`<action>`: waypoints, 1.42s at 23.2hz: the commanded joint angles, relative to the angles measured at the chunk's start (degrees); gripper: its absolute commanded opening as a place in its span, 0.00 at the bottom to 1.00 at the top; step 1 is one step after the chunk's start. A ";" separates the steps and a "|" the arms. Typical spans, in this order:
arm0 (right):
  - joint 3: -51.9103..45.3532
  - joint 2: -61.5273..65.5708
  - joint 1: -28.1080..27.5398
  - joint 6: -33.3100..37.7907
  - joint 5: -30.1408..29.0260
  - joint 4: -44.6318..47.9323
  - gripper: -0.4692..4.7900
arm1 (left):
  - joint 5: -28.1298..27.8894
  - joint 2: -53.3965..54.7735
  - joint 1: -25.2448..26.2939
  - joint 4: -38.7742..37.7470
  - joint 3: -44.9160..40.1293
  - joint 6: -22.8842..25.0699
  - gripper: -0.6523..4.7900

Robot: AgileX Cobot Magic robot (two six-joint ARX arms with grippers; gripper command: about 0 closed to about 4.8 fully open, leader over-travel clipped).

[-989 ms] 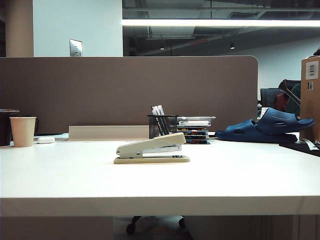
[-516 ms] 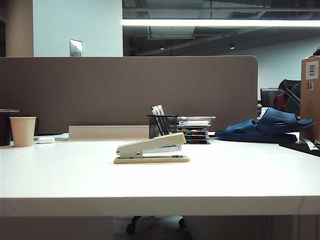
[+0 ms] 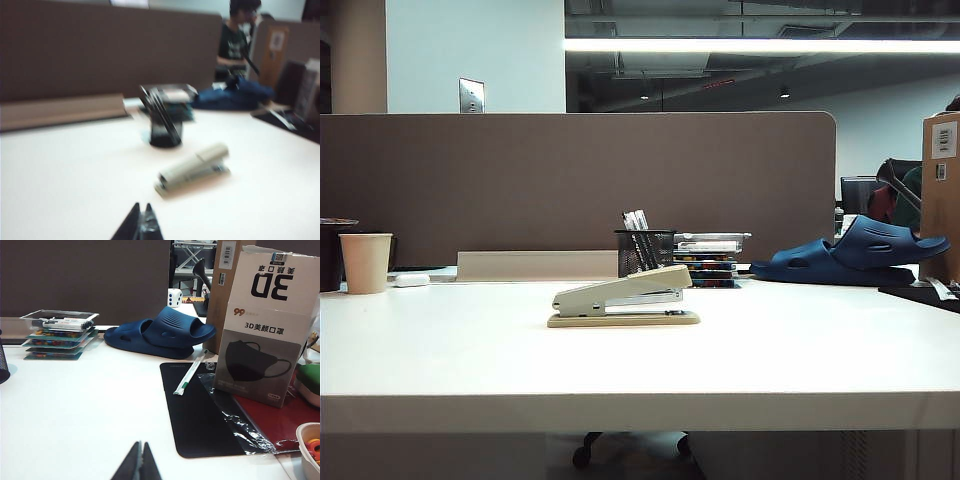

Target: Press the stapler down.

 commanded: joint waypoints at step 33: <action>35.41 38.12 1.49 -0.26 -22.95 -15.72 0.07 | 1.73 0.00 -0.02 -18.38 2.80 0.26 0.11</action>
